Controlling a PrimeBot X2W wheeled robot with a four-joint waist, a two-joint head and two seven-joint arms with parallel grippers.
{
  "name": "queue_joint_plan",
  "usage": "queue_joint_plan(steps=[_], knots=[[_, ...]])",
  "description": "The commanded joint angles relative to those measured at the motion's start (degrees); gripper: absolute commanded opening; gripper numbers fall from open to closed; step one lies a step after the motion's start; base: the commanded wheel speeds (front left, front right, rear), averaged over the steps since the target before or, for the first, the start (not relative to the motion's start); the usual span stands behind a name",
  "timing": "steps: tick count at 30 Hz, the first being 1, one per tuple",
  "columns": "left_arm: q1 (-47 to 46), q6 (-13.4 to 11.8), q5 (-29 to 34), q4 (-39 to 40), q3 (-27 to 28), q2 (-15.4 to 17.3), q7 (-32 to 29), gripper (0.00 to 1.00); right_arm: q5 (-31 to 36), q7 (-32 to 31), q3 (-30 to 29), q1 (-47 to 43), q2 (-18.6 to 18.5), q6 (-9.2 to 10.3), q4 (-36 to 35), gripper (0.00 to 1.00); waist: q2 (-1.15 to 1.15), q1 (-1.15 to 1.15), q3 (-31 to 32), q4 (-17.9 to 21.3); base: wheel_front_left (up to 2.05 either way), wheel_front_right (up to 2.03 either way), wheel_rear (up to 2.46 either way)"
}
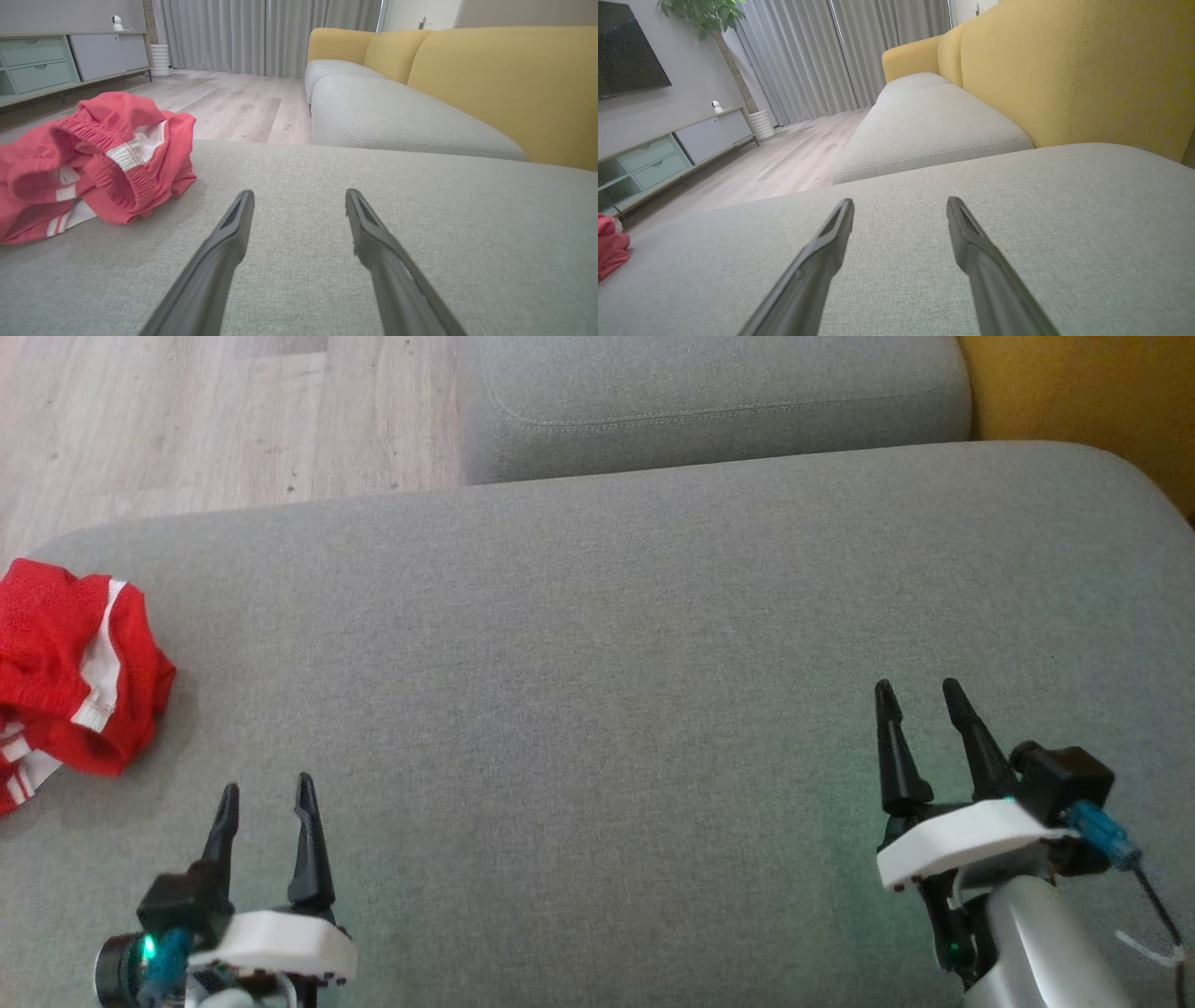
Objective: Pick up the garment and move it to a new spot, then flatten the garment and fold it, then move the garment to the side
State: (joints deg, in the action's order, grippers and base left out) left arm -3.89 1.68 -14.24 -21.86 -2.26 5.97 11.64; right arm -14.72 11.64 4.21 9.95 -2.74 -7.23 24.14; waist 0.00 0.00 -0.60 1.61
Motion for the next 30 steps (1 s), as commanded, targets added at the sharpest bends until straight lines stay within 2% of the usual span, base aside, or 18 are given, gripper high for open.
queue_joint_plan(steps=[1, 15, 30], knots=[[-0.8, -0.5, 1.9, 1.5, 1.5, 0.7, 1.0, 1.00, 2.2, 1.0, 1.5, 1.7, -0.3, -0.23, -1.4, 1.00, 0.00, 0.00, 0.1, 0.0, 0.00, 0.00, 0.00], [-0.1, -0.6, 10.8, 3.0, 4.2, -0.2, 3.3, 1.00, 10.9, 3.3, 1.1, 1.5, -0.2, -0.25, -1.7, 1.00, 0.00, 0.00, 0.1, 0.3, 0.00, 0.00, 0.00], [-0.3, 0.5, 11.1, 2.4, 6.5, -1.4, 3.4, 1.00, 9.5, 3.4, 0.9, 1.3, -0.1, -0.25, -2.3, 1.00, 0.00, 0.00, -0.5, -0.5, 0.00, 0.00, 0.00]])
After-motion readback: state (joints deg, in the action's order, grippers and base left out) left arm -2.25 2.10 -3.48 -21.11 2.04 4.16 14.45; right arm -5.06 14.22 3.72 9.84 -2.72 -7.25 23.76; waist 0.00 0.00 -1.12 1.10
